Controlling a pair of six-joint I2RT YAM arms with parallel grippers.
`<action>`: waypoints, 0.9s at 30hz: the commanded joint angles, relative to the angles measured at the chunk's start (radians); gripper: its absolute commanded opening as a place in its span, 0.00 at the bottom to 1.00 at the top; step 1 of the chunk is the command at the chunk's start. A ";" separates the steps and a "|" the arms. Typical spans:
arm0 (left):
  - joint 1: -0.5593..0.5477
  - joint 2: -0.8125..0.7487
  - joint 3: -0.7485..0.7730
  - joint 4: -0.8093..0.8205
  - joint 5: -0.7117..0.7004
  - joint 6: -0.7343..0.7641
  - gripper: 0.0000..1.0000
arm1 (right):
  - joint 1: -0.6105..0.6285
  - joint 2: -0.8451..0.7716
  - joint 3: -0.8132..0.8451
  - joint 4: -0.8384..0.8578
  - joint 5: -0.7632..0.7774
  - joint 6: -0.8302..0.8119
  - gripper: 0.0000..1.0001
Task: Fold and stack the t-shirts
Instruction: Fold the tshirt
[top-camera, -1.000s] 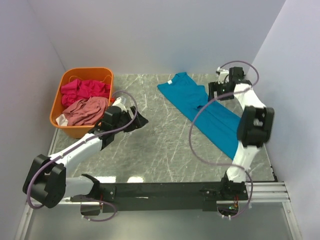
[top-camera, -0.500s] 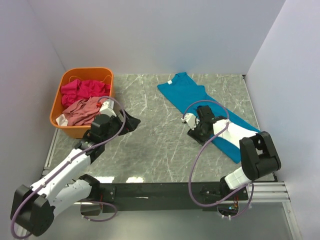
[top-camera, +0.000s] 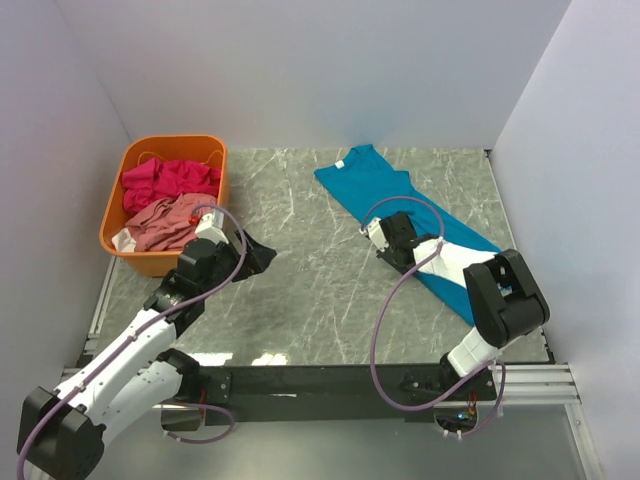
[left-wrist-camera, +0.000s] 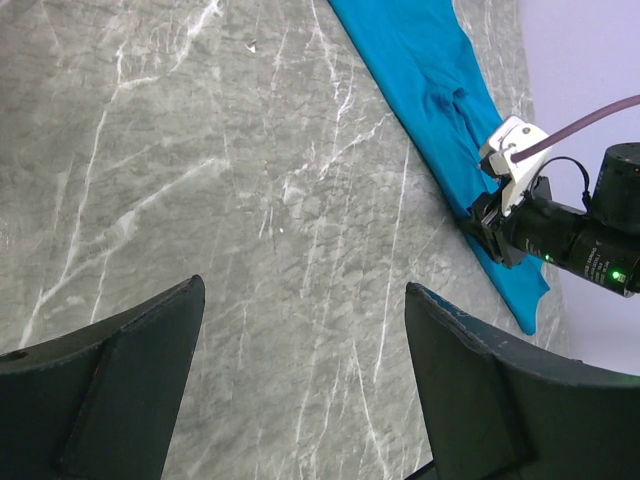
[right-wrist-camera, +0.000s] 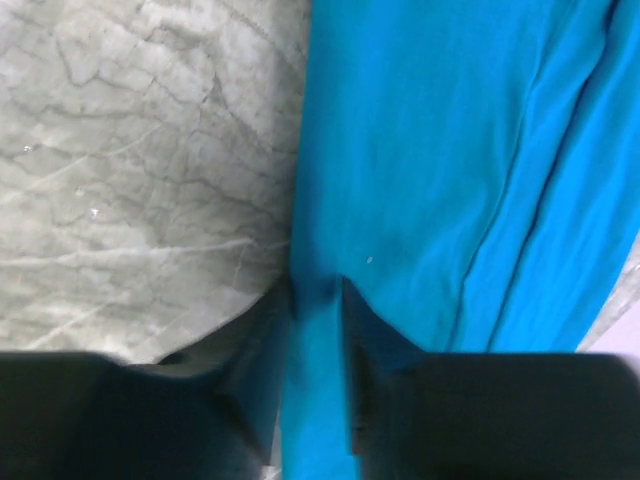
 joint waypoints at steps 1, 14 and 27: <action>0.003 0.020 -0.007 0.039 0.005 0.004 0.86 | 0.001 0.029 0.013 -0.003 0.018 0.020 0.30; 0.003 0.051 0.019 0.057 0.017 0.014 0.86 | 0.229 0.090 0.155 -0.201 -0.025 0.073 0.00; 0.005 0.117 0.094 0.014 -0.001 0.077 0.86 | 0.495 0.287 0.573 -0.453 -0.219 0.179 0.44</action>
